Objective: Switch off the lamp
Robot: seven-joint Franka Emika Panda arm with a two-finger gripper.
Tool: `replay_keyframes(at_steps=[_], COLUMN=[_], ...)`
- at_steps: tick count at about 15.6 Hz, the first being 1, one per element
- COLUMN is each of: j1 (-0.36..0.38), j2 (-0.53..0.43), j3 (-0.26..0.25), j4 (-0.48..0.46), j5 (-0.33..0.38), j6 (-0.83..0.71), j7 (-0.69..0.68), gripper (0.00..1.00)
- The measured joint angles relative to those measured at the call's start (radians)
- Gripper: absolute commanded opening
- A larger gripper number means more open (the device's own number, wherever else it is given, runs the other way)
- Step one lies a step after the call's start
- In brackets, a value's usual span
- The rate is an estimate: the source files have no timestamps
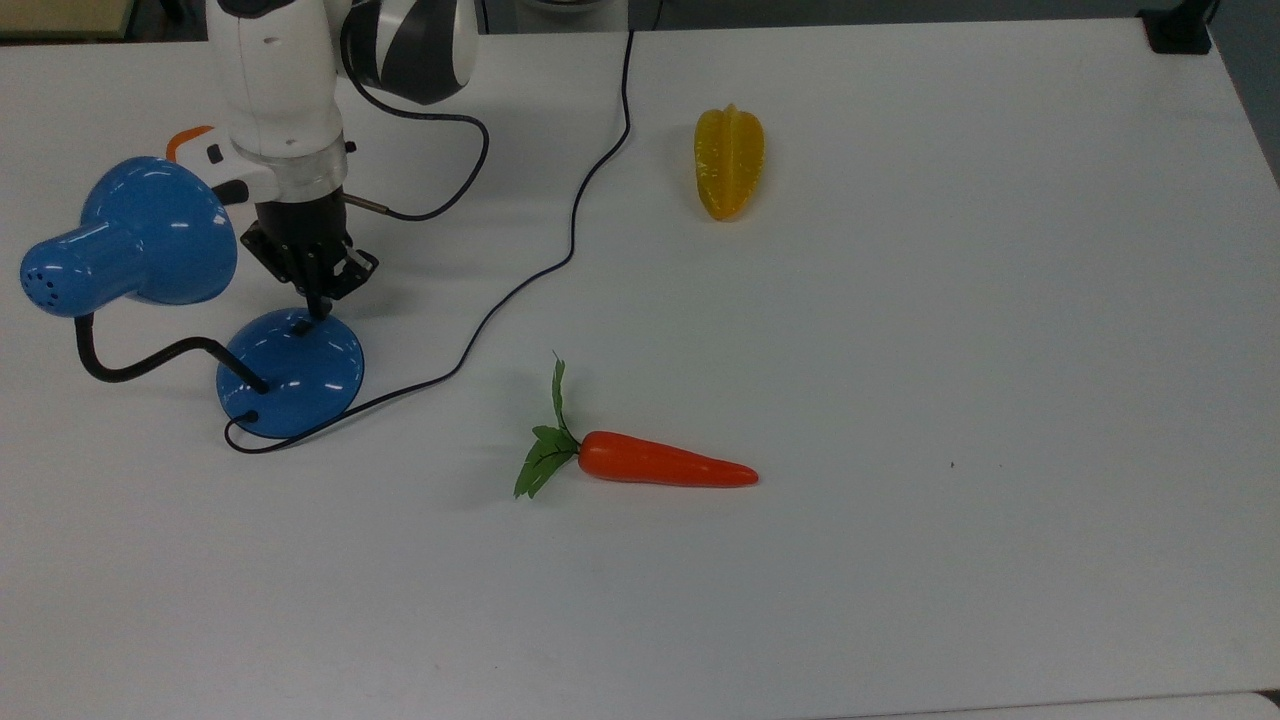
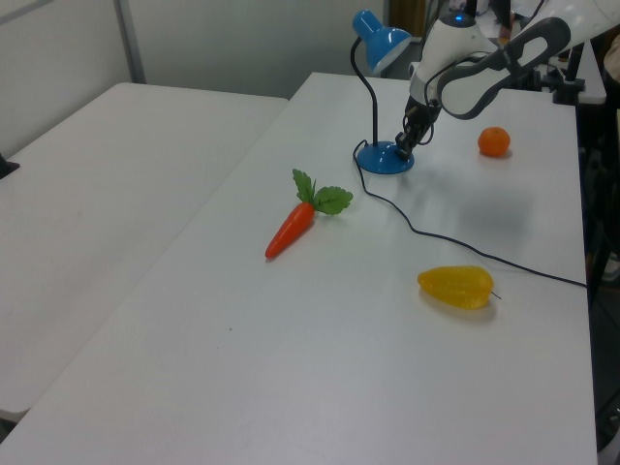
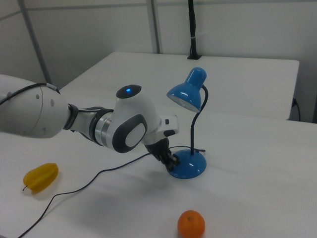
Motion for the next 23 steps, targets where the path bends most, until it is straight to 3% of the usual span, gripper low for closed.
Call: replay_keyframes(at_steps=[3, 7, 13, 17, 19, 21, 22, 23], j1=[0.035, 0.123, 0.26, 0.323, 0.346, 0.361, 0.362, 0.362], j2=[-0.019, -0.117, -0.26, -0.356, -0.394, -0.413, -0.416, -0.415], j3=[0.002, 0.006, 0.014, 0.016, 0.015, 0.014, 0.014, 0.011], j4=[0.002, 0.015, 0.135, 0.178, 0.182, 0.182, 0.182, 0.182], j5=[0.0, 0.0, -0.016, -0.017, -0.017, -0.014, -0.01, -0.008], j6=[-0.122, -0.328, -0.67, -0.794, -0.842, -0.874, -0.878, -0.88], j7=[0.003, 0.006, 0.007, -0.01, -0.028, -0.031, -0.032, -0.032], gripper=[0.0, 0.0, 0.0, 0.0, 0.17, 0.7, 0.91, 0.93])
